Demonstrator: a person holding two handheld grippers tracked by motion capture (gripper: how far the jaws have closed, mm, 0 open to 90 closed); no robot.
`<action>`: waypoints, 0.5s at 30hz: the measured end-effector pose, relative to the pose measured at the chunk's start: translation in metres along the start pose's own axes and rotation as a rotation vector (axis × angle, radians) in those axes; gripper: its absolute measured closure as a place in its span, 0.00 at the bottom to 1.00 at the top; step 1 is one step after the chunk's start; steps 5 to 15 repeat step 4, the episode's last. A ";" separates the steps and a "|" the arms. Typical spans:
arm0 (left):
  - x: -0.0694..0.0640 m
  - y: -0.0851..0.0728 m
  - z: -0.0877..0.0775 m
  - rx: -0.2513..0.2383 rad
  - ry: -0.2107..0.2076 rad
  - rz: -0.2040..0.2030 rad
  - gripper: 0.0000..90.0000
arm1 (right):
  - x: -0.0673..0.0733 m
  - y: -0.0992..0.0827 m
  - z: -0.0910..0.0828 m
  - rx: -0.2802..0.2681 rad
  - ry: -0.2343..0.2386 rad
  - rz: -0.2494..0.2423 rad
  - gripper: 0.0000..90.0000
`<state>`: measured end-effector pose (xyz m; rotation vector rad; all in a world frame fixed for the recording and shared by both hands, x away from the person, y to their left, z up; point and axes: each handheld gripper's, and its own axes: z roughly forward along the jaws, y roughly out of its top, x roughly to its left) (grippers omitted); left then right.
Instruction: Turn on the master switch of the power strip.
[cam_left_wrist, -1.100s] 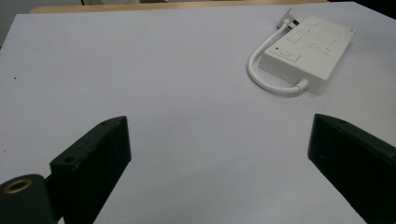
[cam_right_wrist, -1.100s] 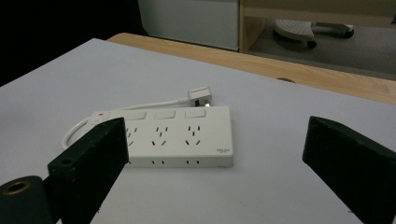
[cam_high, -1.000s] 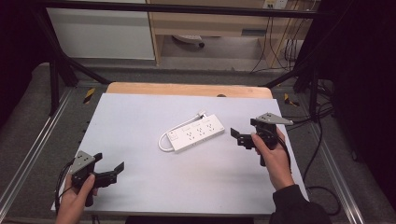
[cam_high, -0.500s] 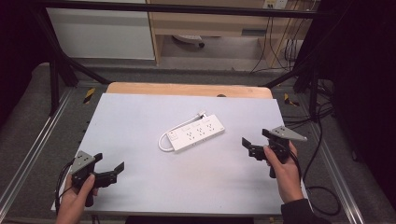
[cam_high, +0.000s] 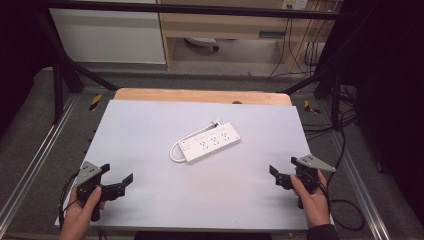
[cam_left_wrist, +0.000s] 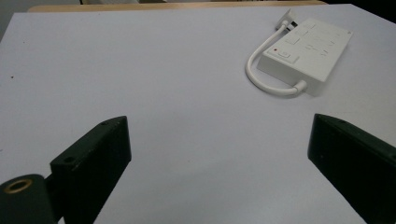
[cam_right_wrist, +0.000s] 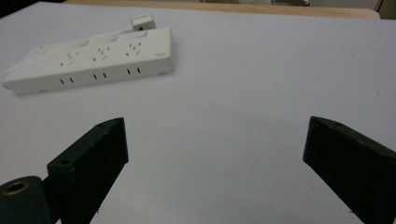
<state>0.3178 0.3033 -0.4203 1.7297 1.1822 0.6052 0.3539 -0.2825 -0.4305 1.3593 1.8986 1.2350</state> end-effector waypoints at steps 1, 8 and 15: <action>0.000 0.000 0.000 0.005 0.000 0.003 0.07 | 0.001 -0.002 0.002 0.018 -0.004 -0.005 0.07; -0.002 0.000 0.000 0.006 -0.002 0.010 0.07 | 0.003 -0.008 0.011 0.101 -0.039 -0.031 0.06; -0.002 0.000 0.000 0.006 -0.002 0.010 0.07 | 0.003 -0.008 0.011 0.101 -0.039 -0.031 0.06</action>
